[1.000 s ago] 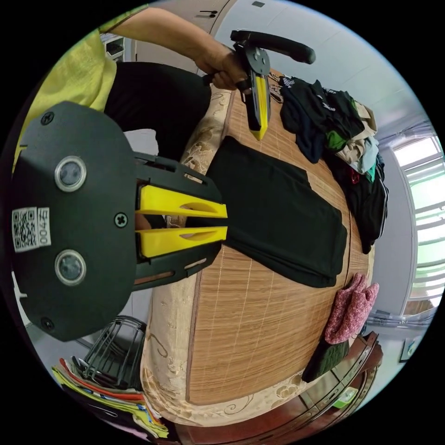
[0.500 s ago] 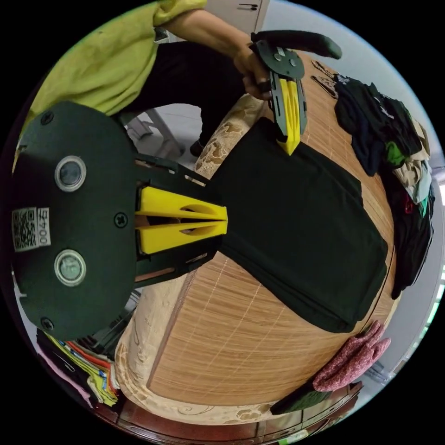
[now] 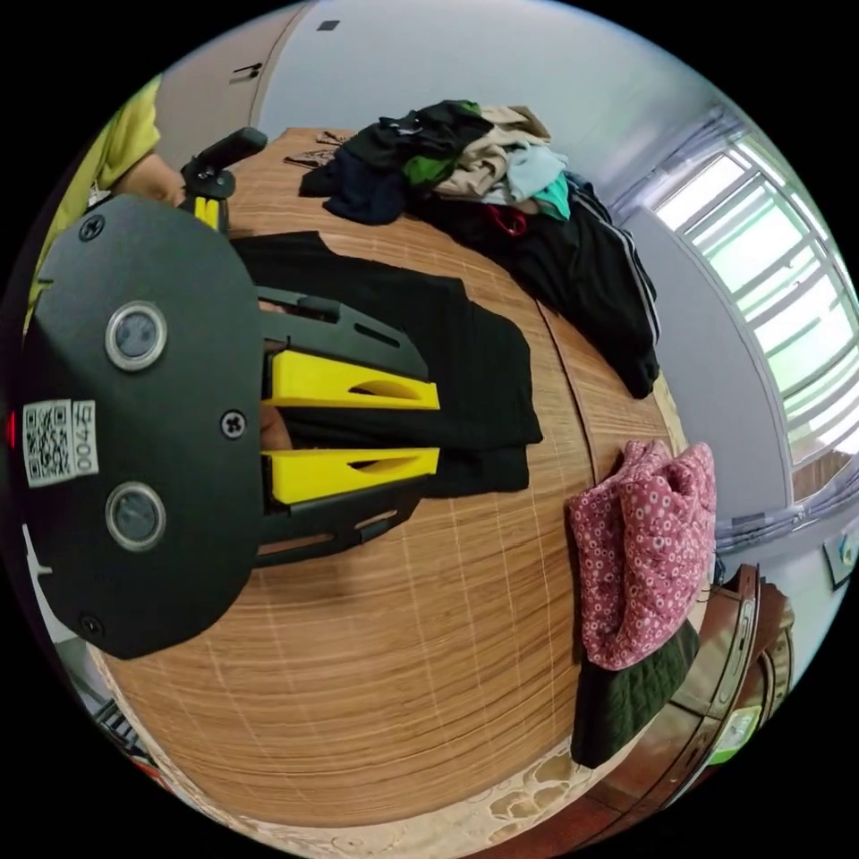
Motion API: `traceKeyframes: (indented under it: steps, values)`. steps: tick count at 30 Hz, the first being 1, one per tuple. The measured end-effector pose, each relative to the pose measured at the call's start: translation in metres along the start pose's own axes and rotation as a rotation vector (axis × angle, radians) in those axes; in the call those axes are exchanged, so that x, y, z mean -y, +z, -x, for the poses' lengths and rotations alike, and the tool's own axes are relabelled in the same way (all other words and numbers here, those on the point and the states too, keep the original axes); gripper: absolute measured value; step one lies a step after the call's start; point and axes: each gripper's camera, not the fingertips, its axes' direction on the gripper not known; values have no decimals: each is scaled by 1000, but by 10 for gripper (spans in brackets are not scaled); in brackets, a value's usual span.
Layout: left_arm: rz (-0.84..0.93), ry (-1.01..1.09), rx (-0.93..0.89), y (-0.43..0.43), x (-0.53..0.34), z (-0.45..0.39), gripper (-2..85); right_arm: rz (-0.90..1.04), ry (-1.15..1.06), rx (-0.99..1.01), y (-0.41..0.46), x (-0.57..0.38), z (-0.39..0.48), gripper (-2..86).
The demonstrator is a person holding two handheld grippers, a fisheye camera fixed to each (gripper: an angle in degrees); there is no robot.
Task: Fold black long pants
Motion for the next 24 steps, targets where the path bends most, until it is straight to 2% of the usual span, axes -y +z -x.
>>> traceKeyframes:
  steps: [5,9,13,17,21,24]
  values:
    - [41,-10,-79,1,9,42,1,74,-30,-93,28,45,8,81]
    - [39,-34,-149,-2,11,79,0,89,-92,-122,34,56,21,11]
    - [47,-76,-245,-4,13,118,1,-62,-342,-189,15,40,76,-5]
    - [50,-141,-341,-4,14,154,3,9,-660,-385,40,9,125,-5]
    - [22,-226,-433,-8,10,193,6,2,-627,-412,45,10,119,4]
    - [5,-262,-476,-11,7,214,7,-99,-471,-334,22,33,95,33]
